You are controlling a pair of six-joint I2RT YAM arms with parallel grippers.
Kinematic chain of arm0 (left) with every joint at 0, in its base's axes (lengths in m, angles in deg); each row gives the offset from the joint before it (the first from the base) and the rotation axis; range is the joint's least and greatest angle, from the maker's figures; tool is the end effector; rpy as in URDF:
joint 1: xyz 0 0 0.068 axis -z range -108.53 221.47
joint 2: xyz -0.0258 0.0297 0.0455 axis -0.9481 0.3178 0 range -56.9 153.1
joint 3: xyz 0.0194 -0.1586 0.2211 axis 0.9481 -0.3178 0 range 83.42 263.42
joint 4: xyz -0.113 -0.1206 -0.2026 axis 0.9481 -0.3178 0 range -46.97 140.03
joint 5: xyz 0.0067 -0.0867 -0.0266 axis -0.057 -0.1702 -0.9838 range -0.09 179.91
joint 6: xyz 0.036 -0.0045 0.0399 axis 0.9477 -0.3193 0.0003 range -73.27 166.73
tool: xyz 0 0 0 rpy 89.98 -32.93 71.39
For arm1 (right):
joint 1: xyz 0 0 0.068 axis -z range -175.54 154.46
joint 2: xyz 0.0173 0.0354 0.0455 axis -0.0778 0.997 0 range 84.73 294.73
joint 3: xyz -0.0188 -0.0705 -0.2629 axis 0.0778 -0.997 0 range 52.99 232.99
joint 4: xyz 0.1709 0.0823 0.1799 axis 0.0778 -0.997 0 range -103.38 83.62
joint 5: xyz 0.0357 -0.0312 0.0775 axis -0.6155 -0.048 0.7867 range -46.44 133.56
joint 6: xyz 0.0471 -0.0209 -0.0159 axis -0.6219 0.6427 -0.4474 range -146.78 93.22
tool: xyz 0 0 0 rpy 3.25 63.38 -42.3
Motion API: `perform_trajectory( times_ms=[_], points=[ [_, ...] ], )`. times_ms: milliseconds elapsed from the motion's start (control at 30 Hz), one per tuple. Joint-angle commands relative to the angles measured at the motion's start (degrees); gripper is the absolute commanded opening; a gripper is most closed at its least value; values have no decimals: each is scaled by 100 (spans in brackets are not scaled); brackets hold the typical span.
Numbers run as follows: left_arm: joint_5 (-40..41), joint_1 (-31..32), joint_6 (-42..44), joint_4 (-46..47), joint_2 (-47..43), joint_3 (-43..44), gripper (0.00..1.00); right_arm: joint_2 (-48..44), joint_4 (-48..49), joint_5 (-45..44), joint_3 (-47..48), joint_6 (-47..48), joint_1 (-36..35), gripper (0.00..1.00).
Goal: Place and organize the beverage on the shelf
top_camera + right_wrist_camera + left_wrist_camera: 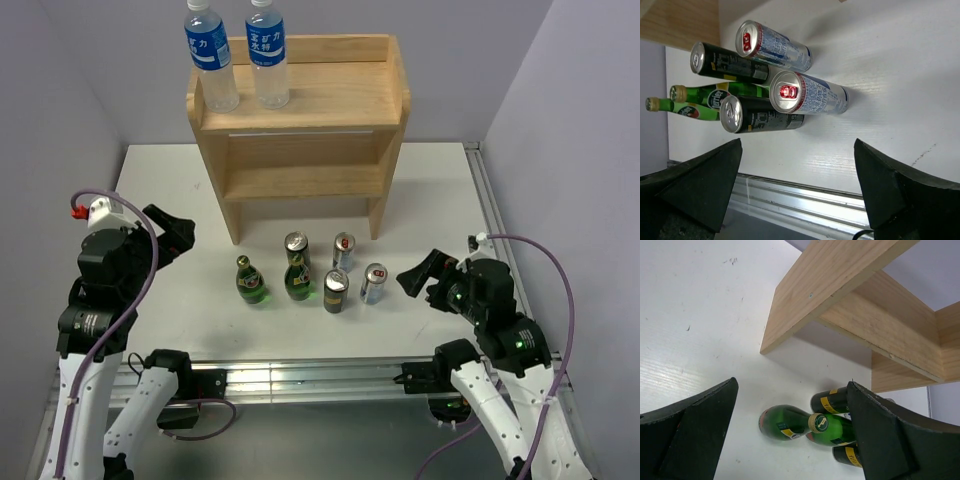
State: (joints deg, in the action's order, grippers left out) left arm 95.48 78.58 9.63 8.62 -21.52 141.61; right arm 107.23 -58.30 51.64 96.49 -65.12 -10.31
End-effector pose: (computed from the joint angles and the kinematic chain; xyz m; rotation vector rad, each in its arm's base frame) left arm 0.1106 -0.0103 0.3817 -0.5603 1.8332 -0.4318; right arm 0.0731 0.0245 0.3022 0.3603 2.1545 0.6911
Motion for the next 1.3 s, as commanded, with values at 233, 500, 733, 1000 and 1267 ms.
perform_trajectory(
  times_ms=[233,500,733,1000,1267],
  points=[
    [-47,18,274,221,-241,-54,97,105,-38,282,-659,-49,-578,100],
    [-12,18,352,282,-285,-62,97,-35,-187,-509,-825,-981,-1775,100],
    [164,18,405,625,-479,-466,97,-343,444,-1396,-1694,-1614,-2346,100],
    [305,18,572,660,-444,-519,98,649,2106,-2213,-1777,-1675,-2786,100],
    [367,18,625,827,-461,-643,99,2477,3073,-2917,-1160,-1193,-3050,100]
  ],
)
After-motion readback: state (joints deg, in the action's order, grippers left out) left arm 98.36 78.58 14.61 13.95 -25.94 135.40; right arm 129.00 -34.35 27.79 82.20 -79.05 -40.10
